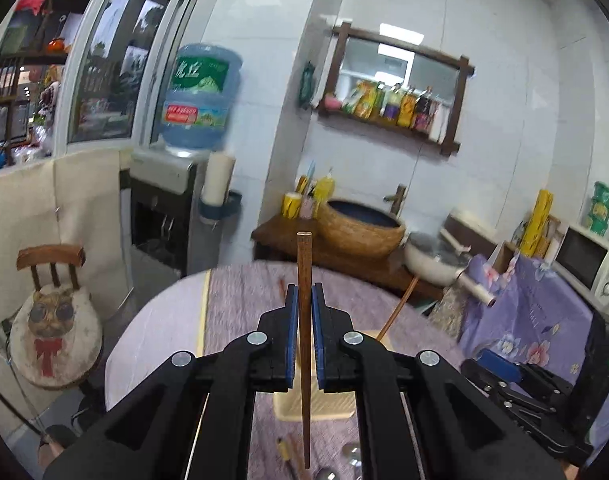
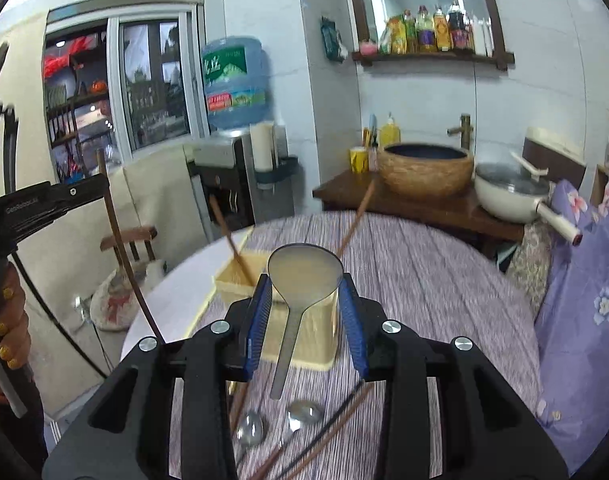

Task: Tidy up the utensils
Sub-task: 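Carry the spoon in the right tool into the holder while the left tool lowers its chopstick in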

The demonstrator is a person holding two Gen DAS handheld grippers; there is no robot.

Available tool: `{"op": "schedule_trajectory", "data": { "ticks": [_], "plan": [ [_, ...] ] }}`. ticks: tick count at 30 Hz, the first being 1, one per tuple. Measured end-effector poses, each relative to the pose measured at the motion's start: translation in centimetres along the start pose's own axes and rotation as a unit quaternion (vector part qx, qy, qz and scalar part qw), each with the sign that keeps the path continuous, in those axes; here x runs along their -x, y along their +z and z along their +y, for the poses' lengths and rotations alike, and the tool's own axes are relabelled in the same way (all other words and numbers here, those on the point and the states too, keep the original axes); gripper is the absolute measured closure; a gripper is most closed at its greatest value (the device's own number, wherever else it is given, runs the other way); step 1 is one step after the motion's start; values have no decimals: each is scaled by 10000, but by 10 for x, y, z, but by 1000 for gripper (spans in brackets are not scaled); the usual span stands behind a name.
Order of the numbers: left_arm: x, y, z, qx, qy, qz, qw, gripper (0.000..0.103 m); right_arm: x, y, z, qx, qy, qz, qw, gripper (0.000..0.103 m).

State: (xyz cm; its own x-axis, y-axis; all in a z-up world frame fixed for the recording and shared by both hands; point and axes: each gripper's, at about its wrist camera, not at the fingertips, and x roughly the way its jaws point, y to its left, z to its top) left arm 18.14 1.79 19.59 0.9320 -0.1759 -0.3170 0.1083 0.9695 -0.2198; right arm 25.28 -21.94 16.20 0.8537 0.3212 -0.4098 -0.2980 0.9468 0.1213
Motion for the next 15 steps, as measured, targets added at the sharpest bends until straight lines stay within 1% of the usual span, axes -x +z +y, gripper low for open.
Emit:
{"op": "schedule_trajectory", "data": {
  "ticks": [2,5,8,9,11,15],
  "plan": [
    [-2,23,-10,-63,-99,-191,9997,95,0,26,3,10,-54,-226,9997,68],
    [-8,46,-17,-43,-122,-481,9988,95,-3,57,9,88,-243,-544,9982,68],
    [-22,57,-26,-163,51,-824,9965,95,-17,77,13,115,-366,-597,9975,68],
    [-27,57,-26,-175,94,-850,9962,95,-23,80,15,128,-388,-591,9974,68],
    [-39,52,-27,-175,141,-817,9964,95,-37,78,20,243,-561,-600,9963,68],
    [-64,26,-23,-164,260,-623,9976,95,-68,59,20,288,-640,-339,9970,68]
  ]
}}
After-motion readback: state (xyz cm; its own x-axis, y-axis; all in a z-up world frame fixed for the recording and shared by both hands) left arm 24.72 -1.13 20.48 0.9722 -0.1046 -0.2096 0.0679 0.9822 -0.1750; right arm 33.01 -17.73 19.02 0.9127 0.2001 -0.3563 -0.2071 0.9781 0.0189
